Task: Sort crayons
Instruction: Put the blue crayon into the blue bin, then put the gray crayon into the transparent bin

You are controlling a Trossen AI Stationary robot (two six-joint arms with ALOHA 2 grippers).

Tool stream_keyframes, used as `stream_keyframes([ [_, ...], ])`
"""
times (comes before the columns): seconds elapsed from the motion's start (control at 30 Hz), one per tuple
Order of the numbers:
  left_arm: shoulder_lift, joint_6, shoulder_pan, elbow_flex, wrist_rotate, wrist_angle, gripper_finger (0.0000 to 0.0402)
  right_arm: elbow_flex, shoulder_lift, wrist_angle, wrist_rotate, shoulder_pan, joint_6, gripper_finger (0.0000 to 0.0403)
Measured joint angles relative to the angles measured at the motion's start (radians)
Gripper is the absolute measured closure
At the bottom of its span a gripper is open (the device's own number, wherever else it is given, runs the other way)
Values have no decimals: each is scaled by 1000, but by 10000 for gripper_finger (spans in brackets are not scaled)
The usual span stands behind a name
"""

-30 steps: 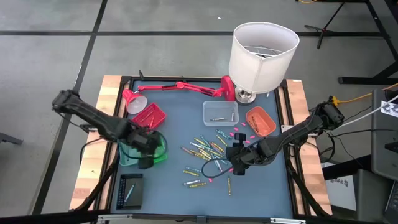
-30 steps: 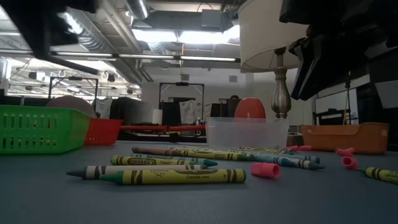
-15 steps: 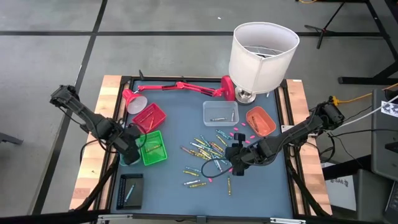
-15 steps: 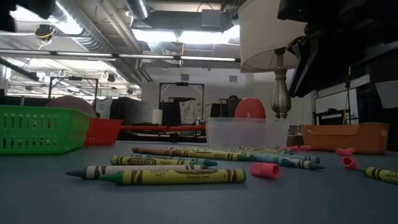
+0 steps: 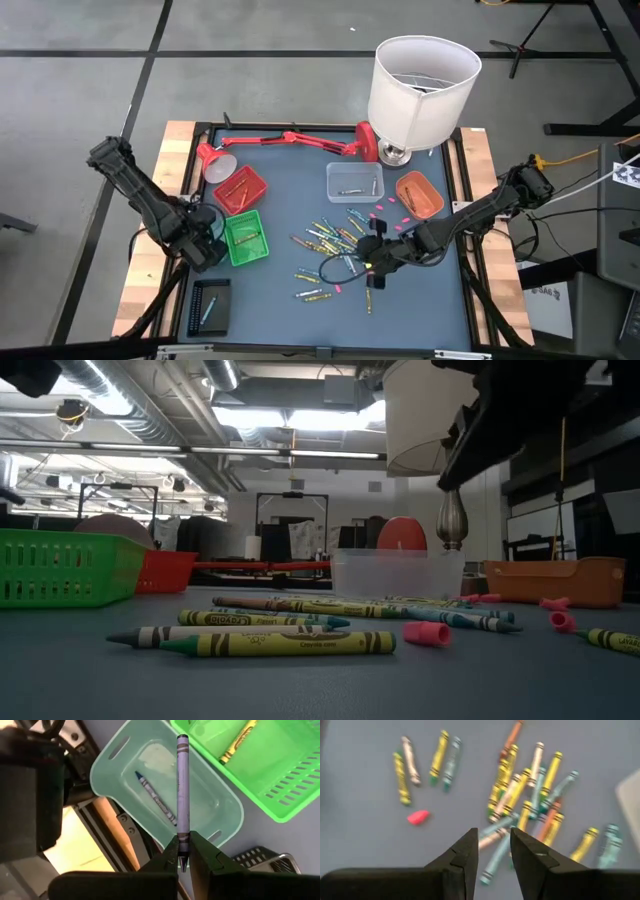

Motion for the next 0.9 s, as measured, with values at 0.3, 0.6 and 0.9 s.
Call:
stream_keyframes([
  [0.3,128,-33,-31,0,22,1,386,0,0,84,-56,0,27,292],
  [0.6,230,-30,-30,0,20,4,323,0,0,115,-56,0,73,292],
  [0.9,242,-1,-30,0,-204,76,296,0,0,115,-47,1,240,292],
])
